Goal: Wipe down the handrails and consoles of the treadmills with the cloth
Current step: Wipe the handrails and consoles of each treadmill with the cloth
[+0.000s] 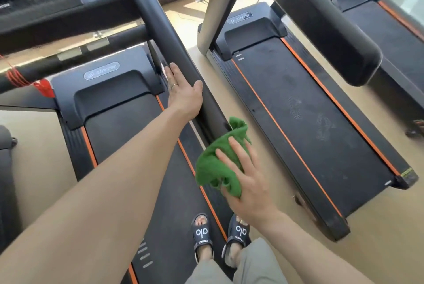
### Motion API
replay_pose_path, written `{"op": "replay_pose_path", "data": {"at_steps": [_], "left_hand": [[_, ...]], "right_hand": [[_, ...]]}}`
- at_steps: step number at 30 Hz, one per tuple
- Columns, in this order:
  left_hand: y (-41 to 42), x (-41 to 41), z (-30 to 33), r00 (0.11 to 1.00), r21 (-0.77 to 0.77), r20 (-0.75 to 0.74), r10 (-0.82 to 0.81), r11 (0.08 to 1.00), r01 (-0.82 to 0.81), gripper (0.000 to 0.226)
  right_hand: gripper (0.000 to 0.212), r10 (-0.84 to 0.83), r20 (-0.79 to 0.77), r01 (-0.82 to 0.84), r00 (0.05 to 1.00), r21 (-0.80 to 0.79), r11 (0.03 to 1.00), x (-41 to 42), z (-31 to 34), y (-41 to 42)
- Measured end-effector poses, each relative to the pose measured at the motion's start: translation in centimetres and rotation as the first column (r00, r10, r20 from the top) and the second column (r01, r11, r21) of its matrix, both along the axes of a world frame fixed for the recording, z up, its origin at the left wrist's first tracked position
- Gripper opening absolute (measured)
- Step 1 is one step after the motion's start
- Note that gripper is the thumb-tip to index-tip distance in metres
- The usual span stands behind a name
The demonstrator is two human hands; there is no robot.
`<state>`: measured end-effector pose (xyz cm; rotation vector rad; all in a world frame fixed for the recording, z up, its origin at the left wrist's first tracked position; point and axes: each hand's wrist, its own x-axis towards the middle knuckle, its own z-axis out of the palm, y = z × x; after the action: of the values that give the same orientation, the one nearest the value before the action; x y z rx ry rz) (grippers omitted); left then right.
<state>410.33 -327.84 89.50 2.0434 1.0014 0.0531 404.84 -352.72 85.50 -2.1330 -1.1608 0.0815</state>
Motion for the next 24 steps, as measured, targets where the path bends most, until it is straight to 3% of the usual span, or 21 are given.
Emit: {"op": "replay_pose_path", "data": {"at_steps": [1, 2, 4, 6, 8, 10, 12, 15, 19, 21, 23, 24], "left_hand": [[-0.1, 0.0, 0.0, 1.000, 0.001, 0.004, 0.005, 1.000, -0.005, 0.077], [-0.2, 0.1, 0.0, 1.000, 0.003, 0.010, 0.011, 1.000, -0.011, 0.077], [-0.3, 0.1, 0.0, 0.999, 0.003, 0.016, 0.029, 1.000, -0.029, 0.076], [-0.4, 0.3, -0.1, 0.999, -0.005, 0.014, 0.038, 0.999, -0.038, 0.076], [-0.4, 0.2, -0.1, 0.999, -0.006, 0.010, 0.039, 0.999, -0.039, 0.075], [-0.5, 0.2, -0.3, 0.999, 0.000, 0.008, 0.042, 0.999, -0.042, 0.074], [-0.6, 0.2, -0.3, 0.999, -0.004, 0.007, 0.045, 0.999, -0.045, 0.074], [-0.6, 0.1, -0.2, 0.999, 0.012, -0.008, 0.043, 0.999, -0.043, 0.074], [-0.6, -0.2, 0.3, 0.998, 0.033, -0.055, 0.021, 0.999, -0.020, 0.074], [-0.6, -0.3, 0.5, 0.998, 0.032, -0.063, 0.014, 0.999, -0.012, 0.074], [-0.7, -0.4, 0.6, 0.998, 0.030, -0.059, 0.013, 0.999, -0.011, 0.074], [-0.7, -0.4, 0.5, 0.998, 0.026, -0.055, 0.012, 1.000, -0.011, 0.074]], "right_hand": [[0.048, -0.183, -0.224, 0.205, 0.957, 0.079, 0.976, -0.6, 0.1, 0.8], [0.041, -0.318, -0.443, 0.396, 0.838, 0.093, 0.914, -0.9, 0.4, 1.6], [0.041, -0.458, -0.671, 0.600, 0.584, -0.023, 0.800, -0.9, 1.1, 2.4], [0.045, -0.498, -0.760, 0.678, 0.418, -0.104, 0.728, -0.8, 1.5, 2.5], [0.041, -0.477, -0.860, 0.750, 0.183, -0.192, 0.634, -0.8, 1.3, 2.6], [0.047, -0.388, -0.917, 0.792, -0.087, -0.300, 0.532, -0.9, 1.5, 2.8], [0.052, -0.277, -0.914, 0.805, -0.296, -0.395, 0.442, -1.1, 2.0, 3.2], [0.036, -0.174, -0.872, 0.796, -0.457, -0.488, 0.358, -1.0, 3.3, 3.7], [0.038, 0.014, -0.847, 0.802, -0.532, -0.499, 0.328, -0.7, 4.5, 4.1], [0.030, 0.089, -0.772, 0.756, -0.630, -0.583, 0.298, -0.1, 5.2, 4.2], [0.052, 0.124, -0.683, 0.682, -0.719, -0.660, 0.315, 0.6, 5.9, 3.8], [0.050, 0.118, -0.665, 0.663, -0.737, -0.680, 0.313, 0.8, 6.1, 3.8]]}}
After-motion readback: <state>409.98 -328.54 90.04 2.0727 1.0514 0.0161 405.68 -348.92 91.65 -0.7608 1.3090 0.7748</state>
